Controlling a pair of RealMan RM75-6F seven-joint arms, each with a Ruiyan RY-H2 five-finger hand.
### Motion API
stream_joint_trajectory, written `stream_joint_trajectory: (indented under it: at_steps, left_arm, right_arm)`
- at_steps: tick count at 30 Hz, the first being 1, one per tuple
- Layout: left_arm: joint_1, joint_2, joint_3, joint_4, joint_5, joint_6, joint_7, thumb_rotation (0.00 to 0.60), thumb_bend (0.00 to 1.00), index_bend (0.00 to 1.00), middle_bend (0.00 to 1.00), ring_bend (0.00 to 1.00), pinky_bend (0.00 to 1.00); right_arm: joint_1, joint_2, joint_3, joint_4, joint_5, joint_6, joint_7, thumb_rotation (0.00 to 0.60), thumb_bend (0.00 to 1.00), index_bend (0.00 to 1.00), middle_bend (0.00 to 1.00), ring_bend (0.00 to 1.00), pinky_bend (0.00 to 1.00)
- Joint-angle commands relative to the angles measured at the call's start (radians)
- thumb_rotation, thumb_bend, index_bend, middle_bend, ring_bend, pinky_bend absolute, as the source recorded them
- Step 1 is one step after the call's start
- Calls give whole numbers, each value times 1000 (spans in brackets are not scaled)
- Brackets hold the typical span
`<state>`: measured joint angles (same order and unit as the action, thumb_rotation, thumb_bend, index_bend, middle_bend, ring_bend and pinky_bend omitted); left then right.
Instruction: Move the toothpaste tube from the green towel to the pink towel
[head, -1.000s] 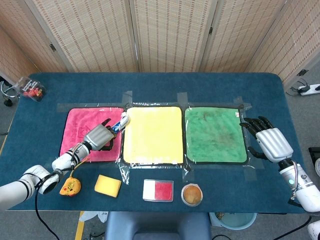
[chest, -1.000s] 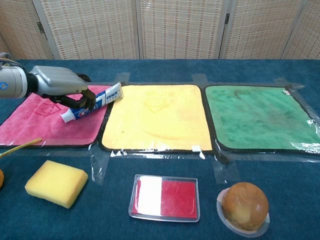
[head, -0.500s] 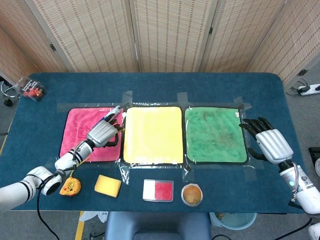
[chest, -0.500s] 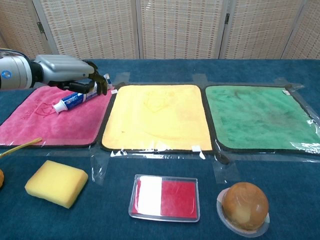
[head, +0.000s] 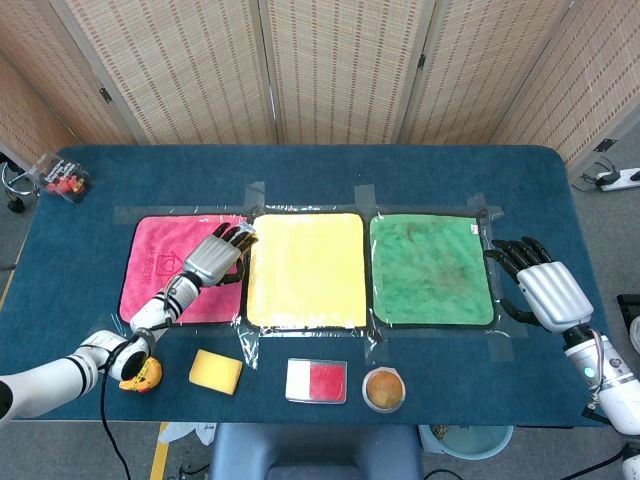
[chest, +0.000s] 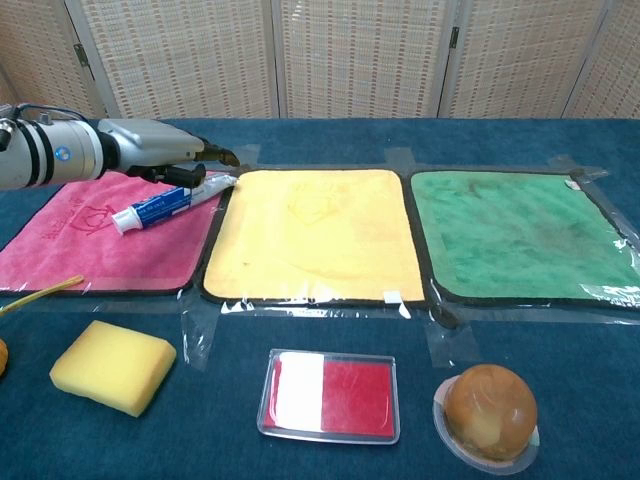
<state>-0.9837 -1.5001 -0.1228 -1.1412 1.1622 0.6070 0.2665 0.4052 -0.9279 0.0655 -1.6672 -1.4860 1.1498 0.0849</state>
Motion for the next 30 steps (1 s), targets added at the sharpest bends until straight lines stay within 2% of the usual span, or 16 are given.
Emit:
stream_joint_trajectory:
  at_steps: [1, 9, 18, 25, 30]
  left_arm:
    - [-18, -19, -6, 15, -57, -21, 53, 0, 853, 49, 82, 32, 2]
    - [-62, -54, -11, 42, -169, -48, 126, 0, 855, 35, 65, 13, 0]
    - [-132, -129, -9, 170, -271, -112, 169, 0, 855, 95, 65, 10, 0]
    - [-166, -184, 3, 273, -321, -153, 177, 0, 856, 169, 155, 68, 0]
    - [-175, -207, 9, 314, -325, -166, 168, 0, 856, 168, 156, 47, 0]
  right_arm:
    - [0, -2, 0, 3, 0, -2, 2, 600, 383, 147, 124, 110, 76]
    - [3, -7, 3, 12, -2, -10, 9, 600, 383, 146, 123, 109, 76]
    - [-9, 1, 1, 8, 6, -6, 8, 600, 383, 145, 123, 109, 76]
    - [-21, 10, 3, 4, 18, 2, 4, 600, 383, 145, 123, 115, 75]
    - [-24, 9, 3, 4, 24, -1, 3, 600, 383, 145, 123, 112, 75]
